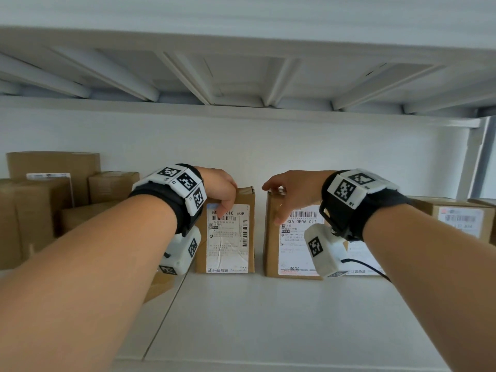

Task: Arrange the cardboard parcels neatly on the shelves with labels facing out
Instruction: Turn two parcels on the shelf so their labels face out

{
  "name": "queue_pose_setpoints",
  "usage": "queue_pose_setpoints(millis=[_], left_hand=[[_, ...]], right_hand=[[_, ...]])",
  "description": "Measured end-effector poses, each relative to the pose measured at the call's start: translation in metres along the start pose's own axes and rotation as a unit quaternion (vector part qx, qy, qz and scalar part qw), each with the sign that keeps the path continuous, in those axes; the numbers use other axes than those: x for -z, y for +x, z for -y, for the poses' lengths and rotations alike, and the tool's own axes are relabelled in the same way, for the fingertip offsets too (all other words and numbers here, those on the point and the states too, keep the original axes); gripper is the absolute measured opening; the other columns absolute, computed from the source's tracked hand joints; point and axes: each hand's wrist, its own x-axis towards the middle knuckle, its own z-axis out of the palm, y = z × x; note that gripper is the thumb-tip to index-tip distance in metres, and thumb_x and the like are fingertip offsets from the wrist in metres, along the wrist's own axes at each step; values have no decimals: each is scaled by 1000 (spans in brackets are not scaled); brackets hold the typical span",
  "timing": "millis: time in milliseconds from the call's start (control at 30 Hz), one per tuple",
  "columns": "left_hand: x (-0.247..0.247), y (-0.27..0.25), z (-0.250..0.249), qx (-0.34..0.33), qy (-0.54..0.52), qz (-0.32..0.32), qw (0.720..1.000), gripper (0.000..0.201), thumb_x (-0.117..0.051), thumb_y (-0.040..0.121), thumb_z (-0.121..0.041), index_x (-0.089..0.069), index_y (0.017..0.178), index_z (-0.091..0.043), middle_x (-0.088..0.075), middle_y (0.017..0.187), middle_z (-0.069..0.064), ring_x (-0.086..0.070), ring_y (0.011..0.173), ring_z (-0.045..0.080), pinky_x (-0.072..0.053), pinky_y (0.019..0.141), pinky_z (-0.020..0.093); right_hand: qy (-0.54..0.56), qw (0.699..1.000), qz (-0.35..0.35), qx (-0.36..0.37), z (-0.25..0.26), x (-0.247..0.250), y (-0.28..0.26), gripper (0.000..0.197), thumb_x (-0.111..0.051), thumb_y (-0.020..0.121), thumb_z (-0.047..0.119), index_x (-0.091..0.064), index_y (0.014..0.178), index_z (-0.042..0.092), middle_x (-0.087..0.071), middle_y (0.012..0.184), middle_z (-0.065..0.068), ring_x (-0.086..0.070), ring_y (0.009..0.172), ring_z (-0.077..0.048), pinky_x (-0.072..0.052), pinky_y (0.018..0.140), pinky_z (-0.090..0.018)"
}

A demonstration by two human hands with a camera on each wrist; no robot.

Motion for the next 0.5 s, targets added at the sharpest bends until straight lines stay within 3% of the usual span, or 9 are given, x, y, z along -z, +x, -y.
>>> queue_pose_setpoints(millis=[200, 500], left_hand=[[-2, 2, -6, -14, 19, 6, 1000, 61, -64, 76, 3, -53, 135, -10, -57, 131, 8, -55, 116, 27, -51, 97, 40], [3, 0, -9, -11, -24, 48, 998, 59, -64, 76, 6, -55, 133, -7, -66, 120, 14, -66, 103, 31, -57, 86, 39]], right_hand=[[10, 1000, -5, 3, -1, -2, 2, 85, -79, 71, 32, -36, 144, 28, -47, 141, 7, -47, 126, -17, -38, 108, -39], [24, 1000, 1, 8, -2, -4, 3, 85, -80, 72, 27, -35, 144, 26, -49, 138, 5, -50, 122, -18, -44, 103, -36]])
